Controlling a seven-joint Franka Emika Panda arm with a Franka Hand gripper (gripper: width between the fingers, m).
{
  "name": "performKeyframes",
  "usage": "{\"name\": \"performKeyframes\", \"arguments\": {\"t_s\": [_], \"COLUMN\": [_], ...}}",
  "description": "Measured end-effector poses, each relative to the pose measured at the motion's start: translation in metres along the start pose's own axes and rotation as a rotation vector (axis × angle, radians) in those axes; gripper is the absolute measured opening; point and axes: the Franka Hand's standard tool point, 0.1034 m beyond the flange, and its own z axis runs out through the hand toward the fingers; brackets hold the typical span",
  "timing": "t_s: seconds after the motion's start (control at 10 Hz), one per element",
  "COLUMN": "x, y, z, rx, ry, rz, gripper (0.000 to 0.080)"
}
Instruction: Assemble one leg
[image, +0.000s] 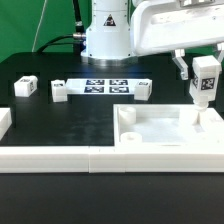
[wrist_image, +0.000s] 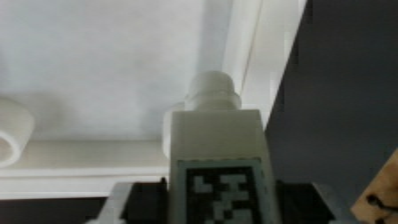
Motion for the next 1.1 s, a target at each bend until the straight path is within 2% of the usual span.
{"name": "performKeyframes", "arguments": {"t_s": [0.1,0.4,0.6,1.1], "x": [-0.001,0.032,0.041,0.033], "y": [0.001,0.008,0.011,0.015], "z": [0.002,0.017,0.027,0.045], "rx": [0.000,0.003,0.005,0.001], "ry": [-0.011,0.009,0.009,0.025], "rz": [-0.002,-0.040,-0.043,-0.041], "gripper": [0.0290,0.0291,0.0291,0.0291]}}
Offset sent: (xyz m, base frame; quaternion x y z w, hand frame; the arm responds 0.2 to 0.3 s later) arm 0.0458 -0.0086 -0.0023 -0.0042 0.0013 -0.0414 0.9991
